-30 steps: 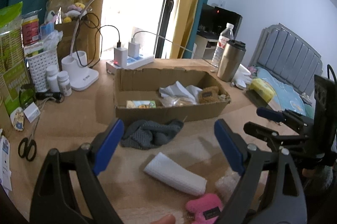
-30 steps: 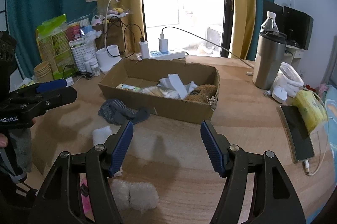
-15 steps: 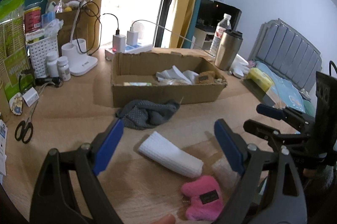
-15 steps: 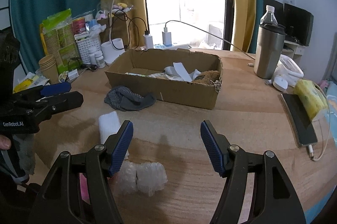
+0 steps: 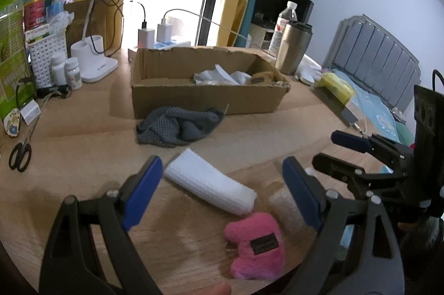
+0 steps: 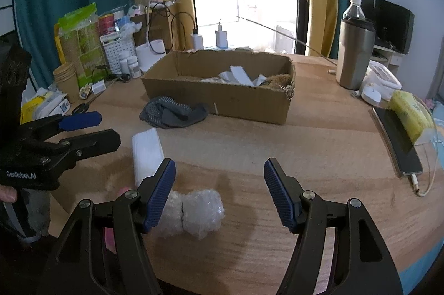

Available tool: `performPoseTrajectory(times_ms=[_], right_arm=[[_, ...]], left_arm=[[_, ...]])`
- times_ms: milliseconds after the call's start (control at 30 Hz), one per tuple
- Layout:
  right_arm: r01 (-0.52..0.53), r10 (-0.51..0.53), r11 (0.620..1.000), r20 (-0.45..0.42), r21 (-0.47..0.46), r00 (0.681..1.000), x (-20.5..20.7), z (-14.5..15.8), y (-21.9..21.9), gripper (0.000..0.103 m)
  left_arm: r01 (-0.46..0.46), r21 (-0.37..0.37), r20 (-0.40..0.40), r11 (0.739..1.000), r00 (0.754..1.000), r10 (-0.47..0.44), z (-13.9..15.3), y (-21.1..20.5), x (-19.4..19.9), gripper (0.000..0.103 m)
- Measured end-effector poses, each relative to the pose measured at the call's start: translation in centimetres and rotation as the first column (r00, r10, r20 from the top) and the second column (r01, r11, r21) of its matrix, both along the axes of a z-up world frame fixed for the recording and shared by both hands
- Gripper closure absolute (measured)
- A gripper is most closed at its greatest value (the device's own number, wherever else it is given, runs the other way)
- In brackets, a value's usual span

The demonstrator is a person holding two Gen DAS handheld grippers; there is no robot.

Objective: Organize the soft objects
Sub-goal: 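Grasp the pink plush with the left tool while the right tool grasps the bubble wrap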

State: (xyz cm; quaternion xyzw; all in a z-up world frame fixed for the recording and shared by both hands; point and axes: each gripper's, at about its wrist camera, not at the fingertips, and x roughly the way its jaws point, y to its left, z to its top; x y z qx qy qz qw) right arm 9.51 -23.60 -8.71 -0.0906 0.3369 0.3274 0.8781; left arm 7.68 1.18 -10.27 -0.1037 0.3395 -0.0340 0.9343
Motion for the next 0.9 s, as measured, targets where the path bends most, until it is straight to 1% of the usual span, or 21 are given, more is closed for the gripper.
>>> performPoseTrajectory(times_ms=[233,333,600,667,733,800,900], right_arm=[[-0.045,0.044,0.999,-0.048,-0.019,0.998,-0.7,-1.5,0.8,0.033],[-0.061,0.059,0.998,-0.059,-0.029,0.996,-1.1,-1.9,1.3,0.029],[-0.072,0.065,0.994,-0.088,-0.086,0.994,-1.2,-3.5,2.1,0.029],[-0.075,0.067,0.994,-0.098,-0.083,0.993,-1.2,-3.8,2.0,0.029],[-0.065,0.056,0.994,-0.098,-0.087,0.994,-1.1,-3.9,1.7,0.031],[-0.05,0.041,0.994,-0.091,-0.094,0.995,-0.9,-4.0,1.4,0.04],[-0.029,0.021,0.996,-0.091,-0.09,0.996,-0.6,-4.0,0.6,0.041]], left_arm=[[-0.005,0.0,-0.027,1.0,1.0,0.005,-1.0,0.3,-0.6,0.014],[-0.004,-0.001,-0.045,1.0,0.999,0.004,-1.5,0.4,-0.9,0.014],[0.013,-0.003,-0.084,1.0,0.996,-0.014,-2.8,0.1,-1.1,0.014],[0.024,-0.001,-0.093,1.0,0.995,-0.024,-2.9,-0.2,-1.1,0.014],[0.038,0.003,-0.104,0.999,0.994,-0.038,-3.2,-0.7,-1.0,0.014],[0.052,0.008,-0.115,0.999,0.992,-0.051,-3.4,-1.2,-1.0,0.014],[0.074,0.009,-0.138,0.997,0.988,-0.072,-3.7,-2.0,-0.8,0.014]])
